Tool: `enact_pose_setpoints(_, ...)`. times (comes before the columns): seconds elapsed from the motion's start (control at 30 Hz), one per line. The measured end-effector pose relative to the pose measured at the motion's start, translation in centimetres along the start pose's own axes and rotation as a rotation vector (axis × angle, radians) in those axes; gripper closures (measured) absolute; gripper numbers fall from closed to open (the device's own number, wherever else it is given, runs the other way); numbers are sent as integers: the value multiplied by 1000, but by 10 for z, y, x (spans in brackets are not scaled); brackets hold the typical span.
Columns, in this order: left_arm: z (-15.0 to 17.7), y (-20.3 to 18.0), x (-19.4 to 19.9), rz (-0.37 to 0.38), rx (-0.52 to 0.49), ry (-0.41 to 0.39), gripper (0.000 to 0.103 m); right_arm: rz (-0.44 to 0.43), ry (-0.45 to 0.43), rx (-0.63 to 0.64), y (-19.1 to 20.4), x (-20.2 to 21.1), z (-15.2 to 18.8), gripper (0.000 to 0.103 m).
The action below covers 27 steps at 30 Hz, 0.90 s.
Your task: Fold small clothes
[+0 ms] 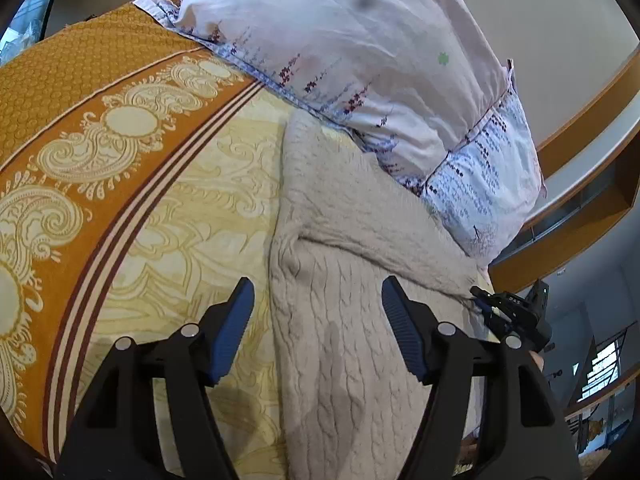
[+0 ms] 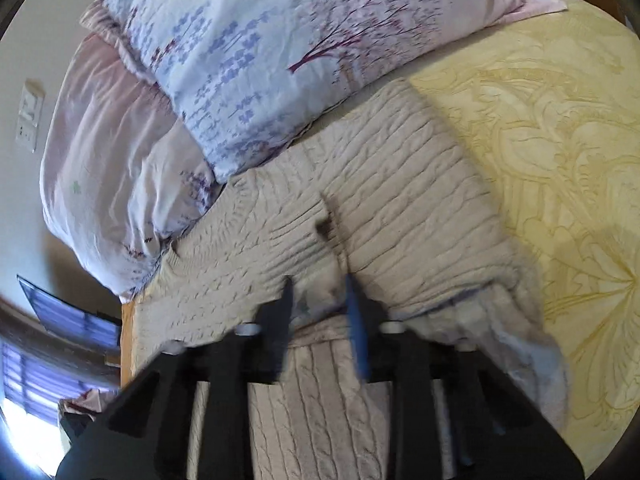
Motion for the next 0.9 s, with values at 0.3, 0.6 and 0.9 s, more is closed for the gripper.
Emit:
enact_pose_setpoints(0.3, 12, -7, -3, 0, -54, 22, 36, 178, -170, 95, -1, 27, -6, 96)
enact_pose_setpoints(0.6, 32, -6, -1, 16, -68, 49, 36, 117, -157, 70, -24, 74, 19, 49)
enact_pose_setpoints(0.9, 59, -12, 11, 96, -80, 66, 39, 10, -23, -27, -82, 107, 71, 50)
Point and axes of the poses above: each gripper's, at about its wrist camera, not at the fingertips, and x roughly against the way its jaws point, y to its left, z to its underside, the point moved 6 cm from there along -x, roughly the way its jaws point, and after that the axes turned 4 degrees about y, right-handed, at the moved point
